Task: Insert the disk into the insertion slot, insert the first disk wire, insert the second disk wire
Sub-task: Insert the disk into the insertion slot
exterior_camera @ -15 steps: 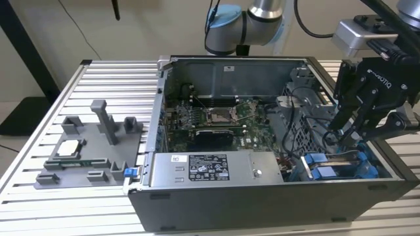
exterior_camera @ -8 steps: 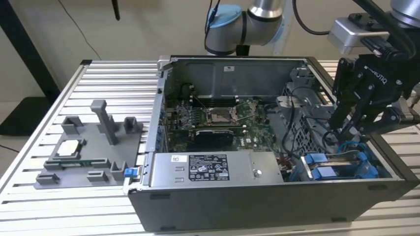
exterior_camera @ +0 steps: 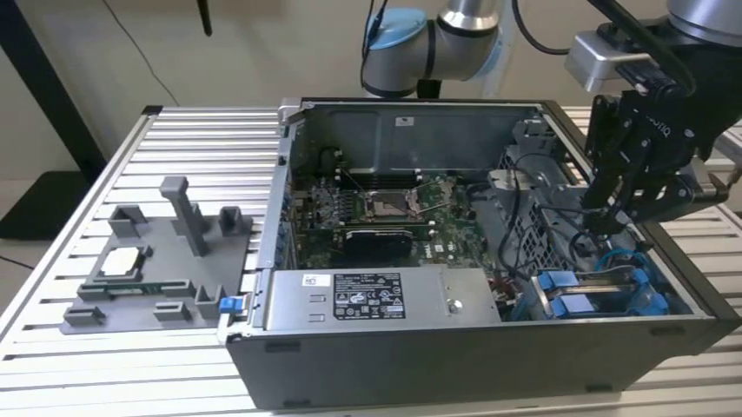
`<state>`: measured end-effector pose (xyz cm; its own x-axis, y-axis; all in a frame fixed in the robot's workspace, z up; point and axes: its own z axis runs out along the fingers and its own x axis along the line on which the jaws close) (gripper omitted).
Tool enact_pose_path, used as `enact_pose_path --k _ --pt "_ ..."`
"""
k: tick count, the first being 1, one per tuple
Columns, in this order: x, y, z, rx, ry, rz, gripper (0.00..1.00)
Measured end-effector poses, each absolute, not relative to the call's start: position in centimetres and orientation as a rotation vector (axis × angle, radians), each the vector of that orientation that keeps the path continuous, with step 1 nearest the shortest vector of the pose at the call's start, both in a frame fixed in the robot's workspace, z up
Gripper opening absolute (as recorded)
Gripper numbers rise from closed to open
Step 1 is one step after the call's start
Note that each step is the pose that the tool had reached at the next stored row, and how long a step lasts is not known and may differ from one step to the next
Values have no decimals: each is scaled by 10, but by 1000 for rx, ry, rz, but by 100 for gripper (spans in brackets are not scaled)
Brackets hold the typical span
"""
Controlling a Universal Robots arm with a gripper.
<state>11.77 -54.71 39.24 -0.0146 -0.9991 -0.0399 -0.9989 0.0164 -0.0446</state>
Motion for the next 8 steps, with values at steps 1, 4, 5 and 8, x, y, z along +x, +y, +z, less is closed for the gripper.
enact_pose_path --k 1,4,5,8 --pt "118 -547 392 -2162 2195 -8 100" --pt "117 -547 389 -2159 2192 -14 100" --pt "117 -547 388 -2158 2190 -16 100" --pt "116 -547 387 -2157 2188 -20 100"
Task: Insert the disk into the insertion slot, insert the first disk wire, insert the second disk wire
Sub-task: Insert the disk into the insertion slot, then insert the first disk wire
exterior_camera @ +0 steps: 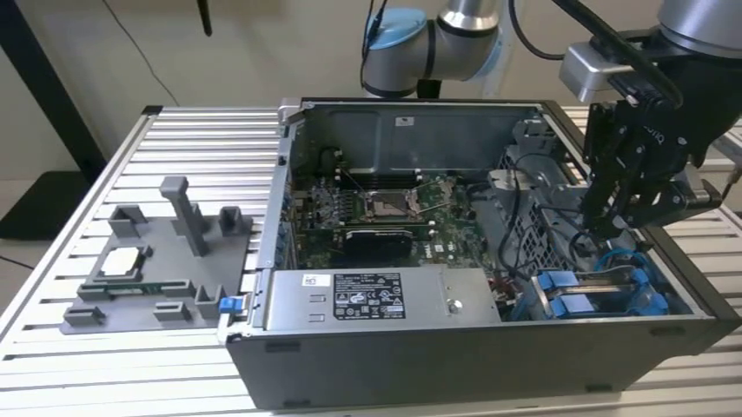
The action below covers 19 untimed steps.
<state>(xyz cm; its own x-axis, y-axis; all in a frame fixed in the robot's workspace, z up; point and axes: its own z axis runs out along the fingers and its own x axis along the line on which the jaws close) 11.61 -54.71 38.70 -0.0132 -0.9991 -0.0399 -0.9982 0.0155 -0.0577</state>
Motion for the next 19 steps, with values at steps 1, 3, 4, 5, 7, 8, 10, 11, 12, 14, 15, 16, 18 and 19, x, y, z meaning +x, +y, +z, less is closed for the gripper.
enact_pose_path --k 1,3,4,5,7,8,10,11,12,14,15,16,18,19 --pt "116 -547 387 -2157 2188 -20 100" --pt "116 -547 387 -2157 2188 -20 100" --pt "116 -547 387 -2157 2188 -20 100" --pt "116 -547 387 -2157 2188 -20 100" --pt "116 -547 387 -2157 2188 -20 0" --pt "116 -547 387 -2157 2188 -20 0" --pt "116 -547 387 -2157 2188 -20 0" --pt "116 -547 387 -2157 2188 -20 0" --pt "116 -547 387 -2157 2188 -20 0" --pt "116 -547 387 -2157 2188 -20 0" --pt "116 -547 387 -2157 2188 -20 0" --pt "116 -547 387 -2157 2188 -20 0" --pt "116 -547 387 -2157 2188 -20 0" --pt "116 -547 387 -2157 2188 -20 0"
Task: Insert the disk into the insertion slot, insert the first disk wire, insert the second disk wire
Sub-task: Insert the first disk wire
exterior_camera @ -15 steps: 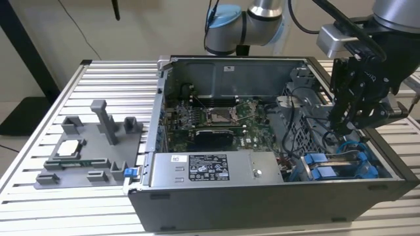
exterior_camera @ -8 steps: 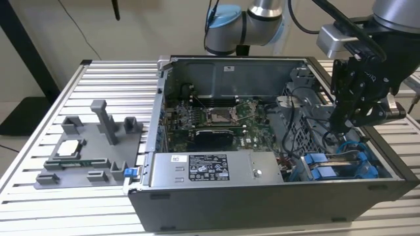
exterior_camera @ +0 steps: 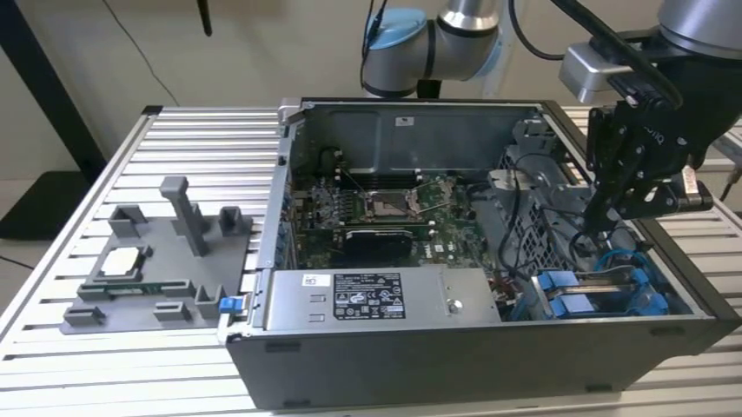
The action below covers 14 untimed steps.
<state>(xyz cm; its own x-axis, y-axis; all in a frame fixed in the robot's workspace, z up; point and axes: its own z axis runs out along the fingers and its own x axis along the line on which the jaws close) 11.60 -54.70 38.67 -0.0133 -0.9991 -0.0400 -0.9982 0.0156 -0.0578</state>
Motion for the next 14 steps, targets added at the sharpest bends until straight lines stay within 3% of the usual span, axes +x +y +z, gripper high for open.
enact_pose_path --k 14 --pt "140 -549 385 -2188 2221 18 0"
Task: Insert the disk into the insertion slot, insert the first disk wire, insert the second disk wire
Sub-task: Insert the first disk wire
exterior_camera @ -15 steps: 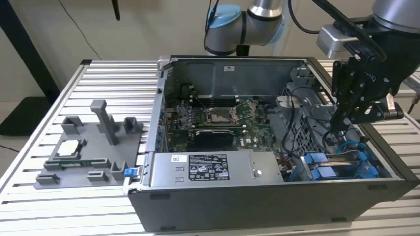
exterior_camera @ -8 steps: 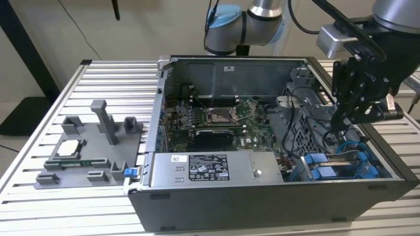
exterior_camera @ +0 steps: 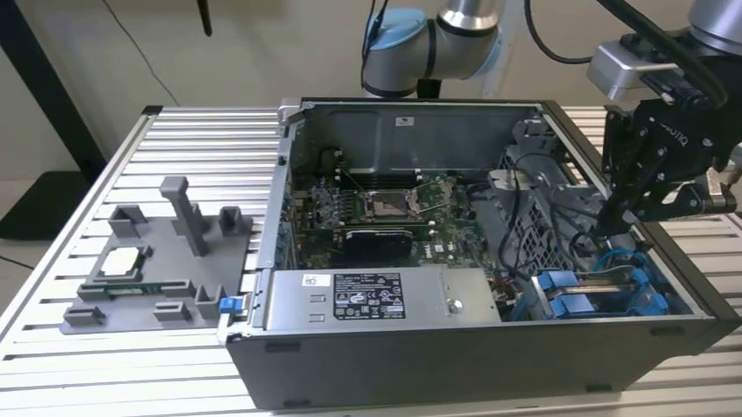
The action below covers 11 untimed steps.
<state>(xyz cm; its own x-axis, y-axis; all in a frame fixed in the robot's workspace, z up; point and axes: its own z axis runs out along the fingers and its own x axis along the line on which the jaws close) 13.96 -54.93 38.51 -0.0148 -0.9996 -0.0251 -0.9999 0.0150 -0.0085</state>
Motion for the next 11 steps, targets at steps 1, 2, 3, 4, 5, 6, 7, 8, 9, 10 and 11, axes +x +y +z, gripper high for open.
enact_pose_path --k 1,2,3,4,5,6,7,8,9,10,11 --pt "141 -551 385 -2191 2224 25 0" --pt "142 -553 385 -2194 2227 30 0" --pt "142 -555 385 -2197 2230 35 0" --pt "143 -557 385 -2199 2232 39 0" --pt "143 -558 384 -2201 2235 43 0" --pt "144 -559 384 -2202 2236 45 0" --pt "144 -560 383 -2203 2237 47 0" --pt "144 -561 382 -2204 2239 49 0" --pt "144 -561 382 -2205 2240 49 0" --pt "144 -562 381 -2205 2240 48 0" --pt "144 -562 381 -2205 2240 48 0"
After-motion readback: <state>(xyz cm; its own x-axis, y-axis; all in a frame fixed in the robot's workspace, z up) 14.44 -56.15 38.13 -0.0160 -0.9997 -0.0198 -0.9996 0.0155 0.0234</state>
